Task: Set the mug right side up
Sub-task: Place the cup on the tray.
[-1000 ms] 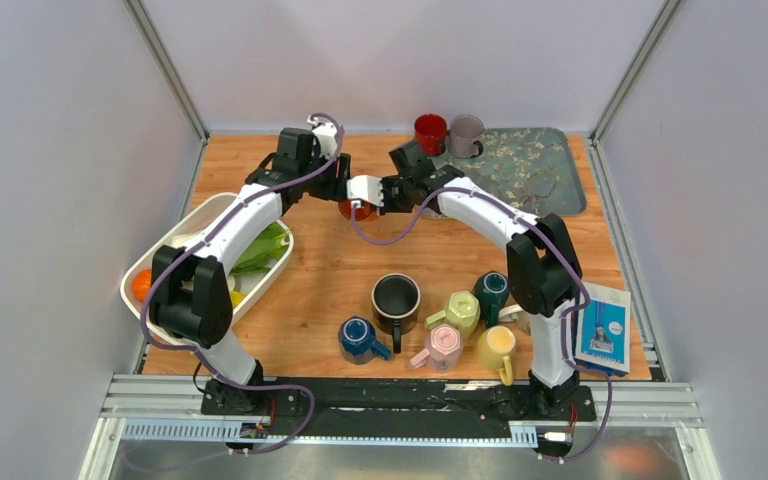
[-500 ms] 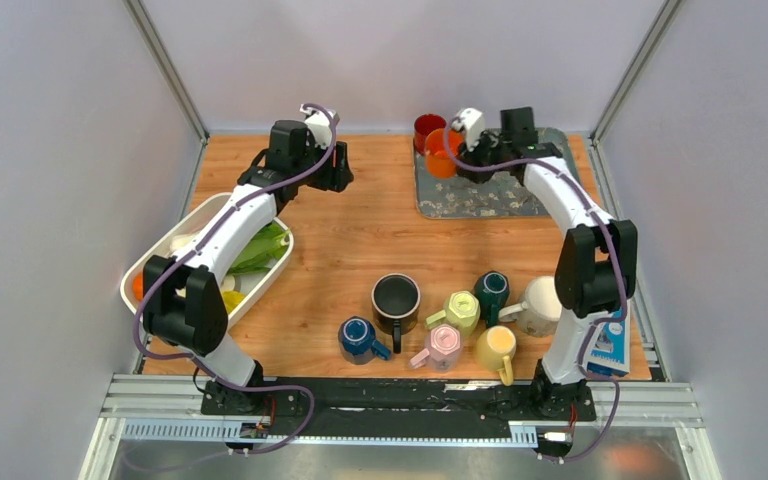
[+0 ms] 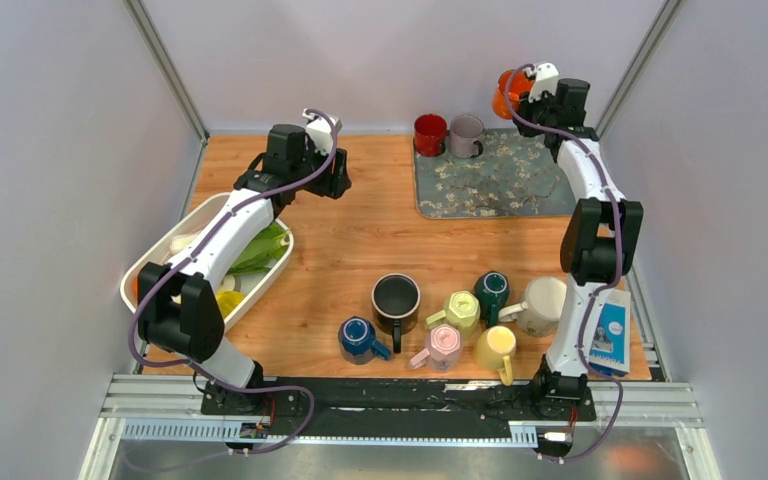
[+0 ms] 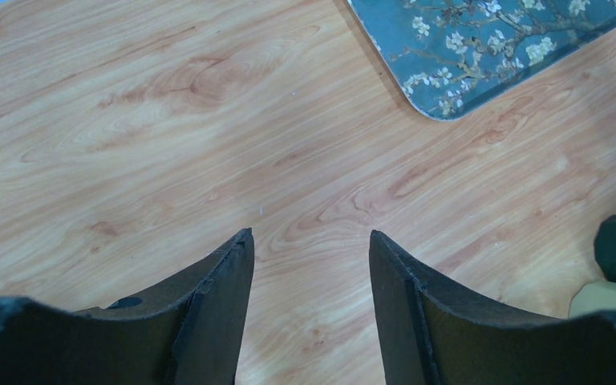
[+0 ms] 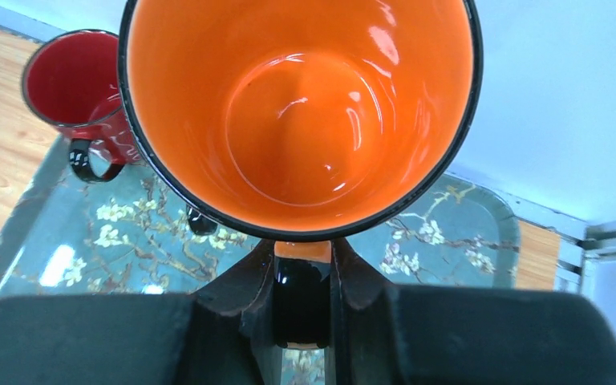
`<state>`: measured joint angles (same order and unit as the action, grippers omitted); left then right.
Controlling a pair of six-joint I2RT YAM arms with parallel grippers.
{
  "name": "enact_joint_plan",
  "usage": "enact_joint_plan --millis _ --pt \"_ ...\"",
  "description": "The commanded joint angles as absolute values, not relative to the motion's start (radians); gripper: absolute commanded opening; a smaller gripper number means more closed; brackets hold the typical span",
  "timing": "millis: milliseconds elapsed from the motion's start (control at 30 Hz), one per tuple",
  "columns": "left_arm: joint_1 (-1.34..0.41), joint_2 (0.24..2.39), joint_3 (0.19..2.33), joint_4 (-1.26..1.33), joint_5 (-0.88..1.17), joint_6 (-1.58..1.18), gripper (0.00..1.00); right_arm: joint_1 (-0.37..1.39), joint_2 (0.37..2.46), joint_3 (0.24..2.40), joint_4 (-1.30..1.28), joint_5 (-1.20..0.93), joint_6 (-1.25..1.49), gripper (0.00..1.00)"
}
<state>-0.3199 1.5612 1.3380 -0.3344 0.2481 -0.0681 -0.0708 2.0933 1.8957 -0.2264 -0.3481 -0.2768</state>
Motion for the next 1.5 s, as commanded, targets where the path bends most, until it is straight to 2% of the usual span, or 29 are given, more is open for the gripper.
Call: enact_joint_plan --millis 0,200,1000,1200,1367,1433,1467 --pt "-0.316 1.511 1.337 -0.343 0.268 -0.037 0.62 -0.052 2.192 2.022 -0.120 -0.347 -0.234 0.00" --pt "-0.316 1.492 1.325 -0.350 0.258 -0.012 0.62 -0.052 2.289 2.066 -0.109 -0.310 -0.213 0.00" --pt "-0.316 1.483 1.288 -0.339 0.274 -0.017 0.62 -0.013 2.405 2.041 -0.077 -0.208 -0.218 0.00" --pt "-0.316 1.481 1.283 -0.342 0.278 -0.016 0.62 -0.007 2.427 2.046 -0.068 -0.200 -0.151 0.00" --pt "-0.316 1.494 1.301 -0.344 0.286 -0.018 0.62 -0.004 2.440 2.029 -0.069 -0.173 -0.153 0.14" --pt "-0.316 1.501 1.310 -0.347 0.288 -0.020 0.62 -0.004 2.435 2.022 -0.071 -0.176 -0.155 0.25" --pt "-0.316 1.505 1.312 -0.349 0.290 -0.020 0.62 -0.003 2.426 2.017 -0.074 -0.174 -0.155 0.37"
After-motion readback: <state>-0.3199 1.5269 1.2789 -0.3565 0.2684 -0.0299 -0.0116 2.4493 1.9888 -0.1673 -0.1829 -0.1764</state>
